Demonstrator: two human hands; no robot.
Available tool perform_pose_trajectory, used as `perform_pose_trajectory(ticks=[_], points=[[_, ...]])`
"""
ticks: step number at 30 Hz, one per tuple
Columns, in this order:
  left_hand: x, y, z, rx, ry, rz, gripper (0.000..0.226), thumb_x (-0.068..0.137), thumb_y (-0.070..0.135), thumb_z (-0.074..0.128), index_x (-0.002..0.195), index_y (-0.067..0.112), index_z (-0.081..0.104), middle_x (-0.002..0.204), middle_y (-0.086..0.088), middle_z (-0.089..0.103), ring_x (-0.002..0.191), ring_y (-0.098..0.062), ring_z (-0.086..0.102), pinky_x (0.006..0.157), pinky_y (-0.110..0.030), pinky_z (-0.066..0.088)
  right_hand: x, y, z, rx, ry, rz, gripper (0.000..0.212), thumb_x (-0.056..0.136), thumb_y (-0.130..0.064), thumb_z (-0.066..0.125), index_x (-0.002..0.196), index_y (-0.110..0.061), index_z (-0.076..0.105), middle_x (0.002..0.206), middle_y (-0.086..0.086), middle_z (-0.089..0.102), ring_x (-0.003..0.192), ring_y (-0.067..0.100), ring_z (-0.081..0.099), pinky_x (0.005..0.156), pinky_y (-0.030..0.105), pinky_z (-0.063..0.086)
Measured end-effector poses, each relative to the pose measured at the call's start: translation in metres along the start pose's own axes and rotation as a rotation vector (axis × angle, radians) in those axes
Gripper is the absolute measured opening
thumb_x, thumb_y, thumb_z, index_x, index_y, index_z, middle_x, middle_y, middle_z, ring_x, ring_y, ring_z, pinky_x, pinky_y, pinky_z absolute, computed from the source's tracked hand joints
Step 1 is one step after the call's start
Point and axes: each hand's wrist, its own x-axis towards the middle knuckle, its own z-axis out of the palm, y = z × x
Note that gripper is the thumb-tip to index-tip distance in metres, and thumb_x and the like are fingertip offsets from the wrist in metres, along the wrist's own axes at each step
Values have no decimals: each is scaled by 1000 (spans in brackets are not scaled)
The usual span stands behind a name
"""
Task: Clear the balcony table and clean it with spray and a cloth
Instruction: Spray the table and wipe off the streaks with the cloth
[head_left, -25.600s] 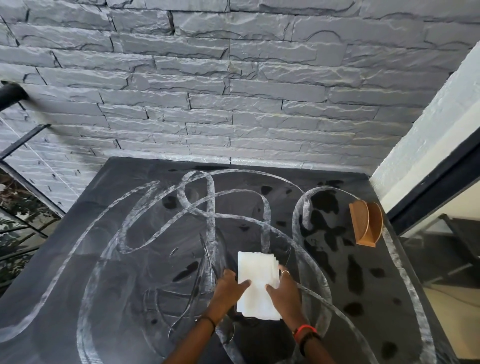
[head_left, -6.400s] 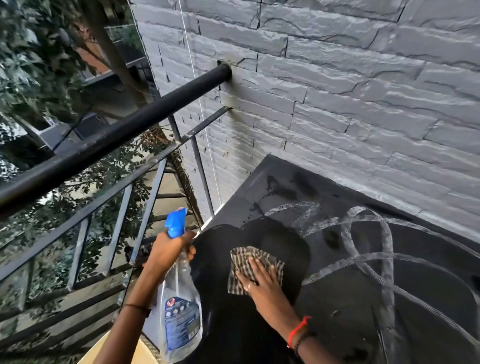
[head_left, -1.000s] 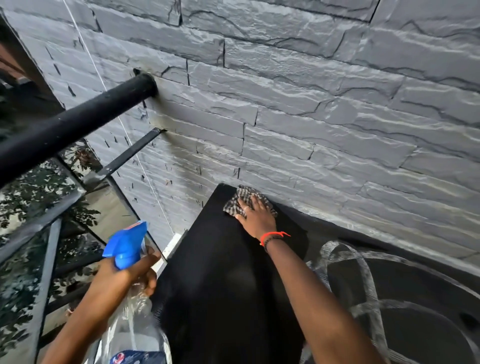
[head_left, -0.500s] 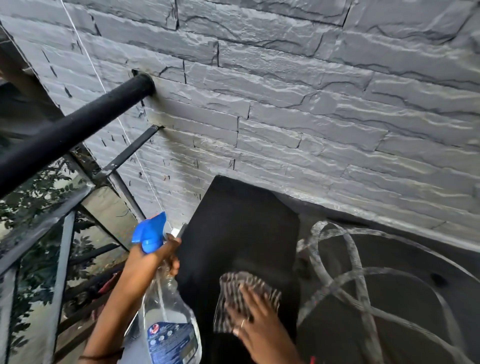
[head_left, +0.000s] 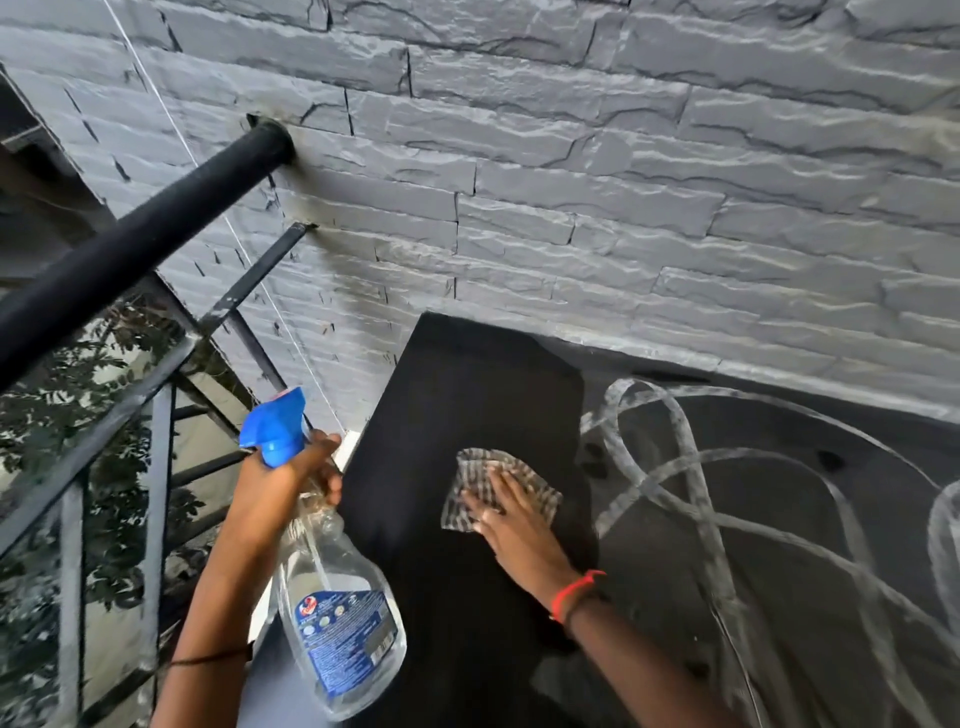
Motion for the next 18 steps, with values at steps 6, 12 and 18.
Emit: perform_pose_trajectory(ticks=[6,12,18], points=[[-22,-6,-1,-14,-15,7,12,87,12,63,83,9,52,50,-10,55,41,-20,48,49,-28,44,-66,-87,33,13,-19,-286,44,81,-32,48,125,-34,52,146,14,39,133,31,40,104,50,38],[-35,-10,-7,-14,-32,12,12,87,12,63,84,8,52,53,-14,53,42,-24,48,56,-33,44,-167,-70,62,19,172,-360,35,91,-35,46,125,-44,46,139,1,41,126,17,43,108,39,25],[-54,-15,-7,37,-97,-13,16,89,15,61,85,3,52,53,-13,55,40,-18,50,43,-21,46,-158,-22,28,-66,107,-202,61,76,-17,57,135,-31,45,143,12,44,136,24,37,114,39,26]])
